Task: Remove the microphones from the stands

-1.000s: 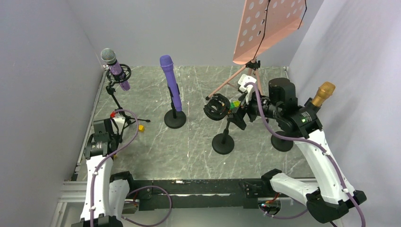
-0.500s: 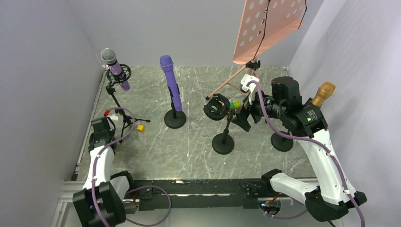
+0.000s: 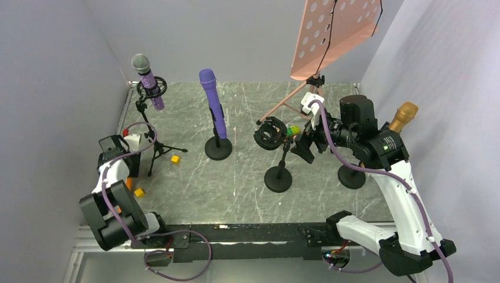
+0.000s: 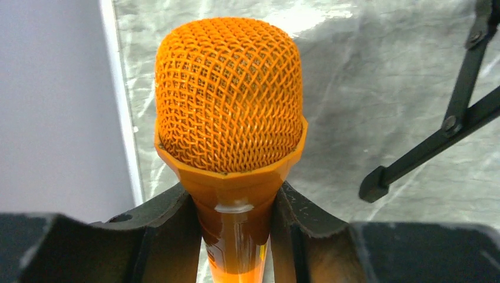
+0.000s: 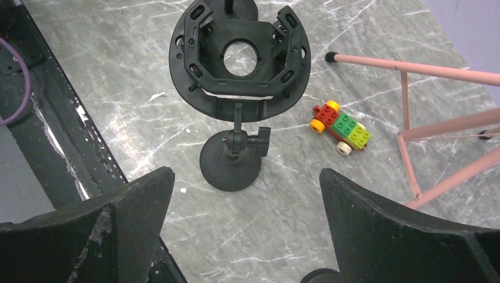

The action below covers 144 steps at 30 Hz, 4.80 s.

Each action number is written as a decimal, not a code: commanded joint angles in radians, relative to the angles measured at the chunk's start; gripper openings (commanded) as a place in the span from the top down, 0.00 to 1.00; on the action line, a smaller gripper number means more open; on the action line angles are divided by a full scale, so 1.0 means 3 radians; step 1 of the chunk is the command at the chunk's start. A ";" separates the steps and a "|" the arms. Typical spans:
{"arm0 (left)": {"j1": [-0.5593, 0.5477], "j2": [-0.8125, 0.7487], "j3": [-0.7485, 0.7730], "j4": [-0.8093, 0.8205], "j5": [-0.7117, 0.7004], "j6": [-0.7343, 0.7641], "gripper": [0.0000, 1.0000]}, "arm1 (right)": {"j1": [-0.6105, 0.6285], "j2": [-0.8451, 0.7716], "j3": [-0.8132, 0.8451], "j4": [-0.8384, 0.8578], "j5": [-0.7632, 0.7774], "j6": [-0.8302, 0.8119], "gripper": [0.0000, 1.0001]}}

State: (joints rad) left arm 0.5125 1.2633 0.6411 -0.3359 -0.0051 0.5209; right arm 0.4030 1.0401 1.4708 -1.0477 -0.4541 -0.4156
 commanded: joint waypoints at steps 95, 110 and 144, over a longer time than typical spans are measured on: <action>-0.1571 0.3638 0.5567 -0.1764 0.1433 -0.0432 0.37 | -0.0351 -0.0047 0.0055 -0.0014 -0.0060 0.0010 0.00; -0.1633 0.3564 0.5536 -0.1777 0.1775 -0.0409 0.88 | -0.0423 -0.0056 0.0023 -0.0041 -0.0038 -0.0002 0.00; -0.1517 0.1908 0.2370 0.4538 0.1927 -0.2388 1.00 | -0.0479 0.0444 0.0512 -0.1005 0.0469 -0.0424 0.01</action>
State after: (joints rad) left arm 0.0528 1.8118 1.2335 0.6910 0.6044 -0.1616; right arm 0.2646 1.1511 1.5776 -1.2743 -0.3710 -0.5171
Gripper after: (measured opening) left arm 0.083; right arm 0.993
